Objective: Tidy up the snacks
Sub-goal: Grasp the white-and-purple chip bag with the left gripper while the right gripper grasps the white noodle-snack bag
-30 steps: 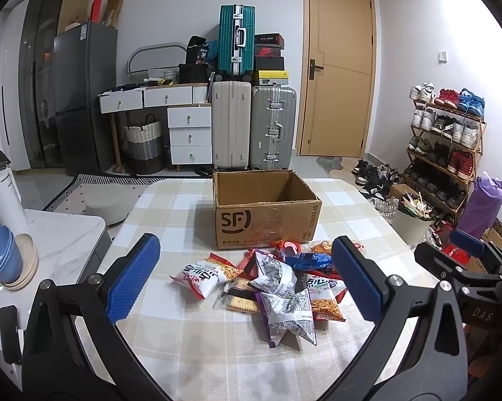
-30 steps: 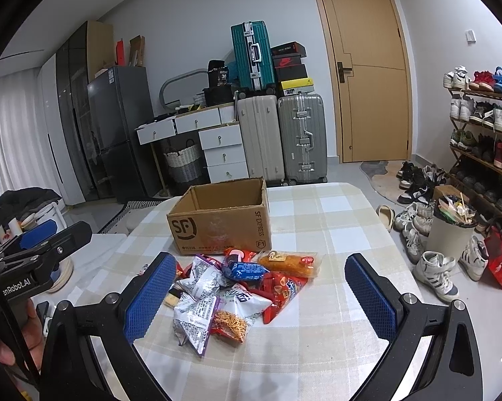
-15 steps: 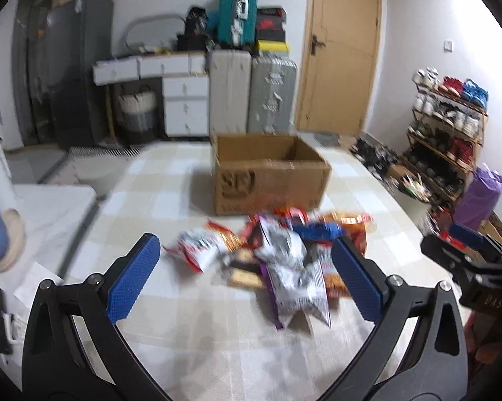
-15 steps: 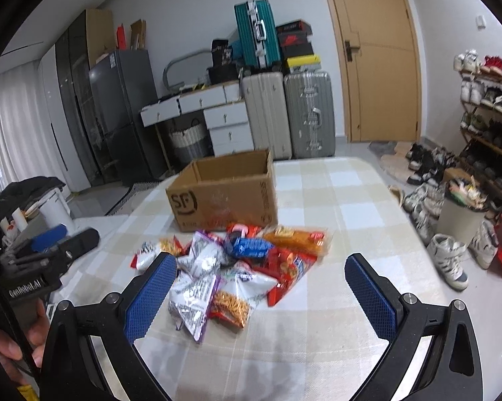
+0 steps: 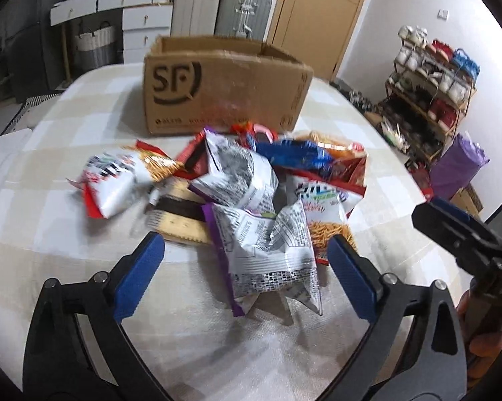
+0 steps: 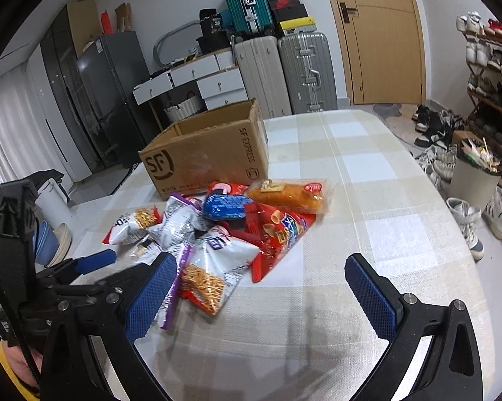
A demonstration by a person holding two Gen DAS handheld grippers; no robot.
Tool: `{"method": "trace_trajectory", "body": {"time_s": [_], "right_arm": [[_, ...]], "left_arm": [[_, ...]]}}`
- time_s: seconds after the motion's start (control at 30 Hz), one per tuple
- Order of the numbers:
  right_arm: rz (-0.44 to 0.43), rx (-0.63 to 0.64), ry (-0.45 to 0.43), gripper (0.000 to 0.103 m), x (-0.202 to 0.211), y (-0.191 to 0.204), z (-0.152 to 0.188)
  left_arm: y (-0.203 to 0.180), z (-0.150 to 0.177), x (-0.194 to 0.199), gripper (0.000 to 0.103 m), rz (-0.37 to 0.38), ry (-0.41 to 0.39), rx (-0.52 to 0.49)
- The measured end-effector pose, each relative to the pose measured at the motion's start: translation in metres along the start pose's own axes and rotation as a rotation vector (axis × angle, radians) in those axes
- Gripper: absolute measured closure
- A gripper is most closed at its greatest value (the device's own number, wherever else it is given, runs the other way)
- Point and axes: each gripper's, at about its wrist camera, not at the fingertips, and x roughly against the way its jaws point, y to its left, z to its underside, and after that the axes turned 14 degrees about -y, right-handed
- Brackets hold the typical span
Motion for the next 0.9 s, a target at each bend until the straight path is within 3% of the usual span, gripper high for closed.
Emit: {"method": "trace_trajectory", "body": {"time_s": [0.2,0.3,0.33,0.53,0.7,0.83,0.9], "right_arm": [[-0.026,0.003,0.026,0.0,-0.017,-0.002,0.006],[-0.039,-0.002,0.04,0.0,-0.023,-0.002,0.008],[-0.043,0.0,0.044,0.0,-0.026,-0.001,0.008],[-0.087,-0.011,0.063,0.0,-0.032,0.005,0.009],[-0.125,-0.026,0.087,0.001,-0.038,0.015,0.011],[-0.153,-0.039,0.128,0.009,-0.053,0.026,0.014],[-0.165,-0.042,0.158,0.021,-0.063,0.032,0.016]], "left_arm": [[-0.005,0.006,-0.027,0.024,0.035,0.026,0.014],[-0.006,0.008,-0.035,0.041,0.086,0.026,0.029],[-0.007,0.008,-0.037,0.052,0.107,0.022,0.03],[-0.011,0.012,-0.038,0.058,0.146,0.009,0.047],[0.003,0.013,-0.013,0.059,0.138,-0.021,0.053],[0.018,0.012,0.007,0.059,0.131,-0.049,0.076],[0.026,0.011,0.017,0.059,0.127,-0.066,0.089]]}}
